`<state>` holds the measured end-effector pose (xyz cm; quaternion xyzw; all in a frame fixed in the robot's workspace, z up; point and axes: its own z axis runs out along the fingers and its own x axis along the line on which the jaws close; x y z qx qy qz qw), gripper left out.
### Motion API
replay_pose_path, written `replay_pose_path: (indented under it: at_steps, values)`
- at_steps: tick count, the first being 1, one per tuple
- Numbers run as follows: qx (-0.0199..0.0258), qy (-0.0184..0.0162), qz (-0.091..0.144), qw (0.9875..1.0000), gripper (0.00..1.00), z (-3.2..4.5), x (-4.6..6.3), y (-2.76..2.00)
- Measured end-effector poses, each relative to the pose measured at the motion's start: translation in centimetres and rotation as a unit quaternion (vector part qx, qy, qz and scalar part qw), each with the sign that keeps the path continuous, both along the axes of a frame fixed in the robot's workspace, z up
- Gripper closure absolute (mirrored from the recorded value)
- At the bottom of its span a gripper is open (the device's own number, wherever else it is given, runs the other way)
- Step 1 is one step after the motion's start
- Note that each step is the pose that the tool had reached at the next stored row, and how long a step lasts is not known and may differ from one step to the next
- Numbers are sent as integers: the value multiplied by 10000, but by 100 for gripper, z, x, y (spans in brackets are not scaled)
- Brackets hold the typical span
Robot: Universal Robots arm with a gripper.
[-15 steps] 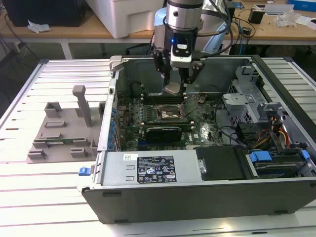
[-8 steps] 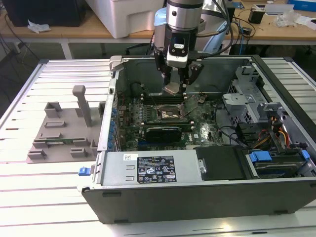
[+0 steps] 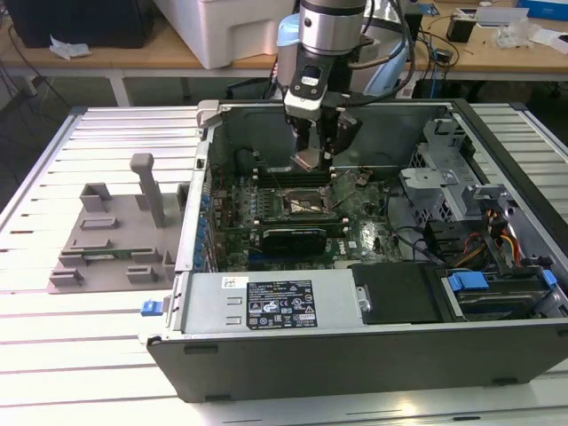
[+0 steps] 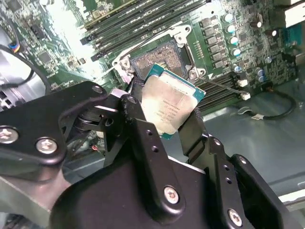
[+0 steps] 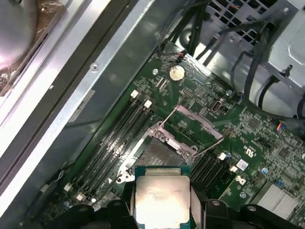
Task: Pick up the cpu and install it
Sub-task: 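Place the cpu into insertion slot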
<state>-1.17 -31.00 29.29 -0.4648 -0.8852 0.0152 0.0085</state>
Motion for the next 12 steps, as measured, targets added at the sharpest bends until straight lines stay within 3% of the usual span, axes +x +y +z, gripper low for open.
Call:
replay_pose_path:
  at_steps: [2, 5, 7, 9, 12]
  values:
    - [-18, 0, -248, 9997, 46, -1, 0, 0]
    - [-55, 0, -647, 9979, 46, -2, 0, 0]
    - [-76, -1, -788, 9969, 46, -2, 0, 0]
    - [-123, -3, -1021, 9947, 46, -3, 0, 0]
    - [-158, -3, -1254, 9920, 46, -3, 0, -1]
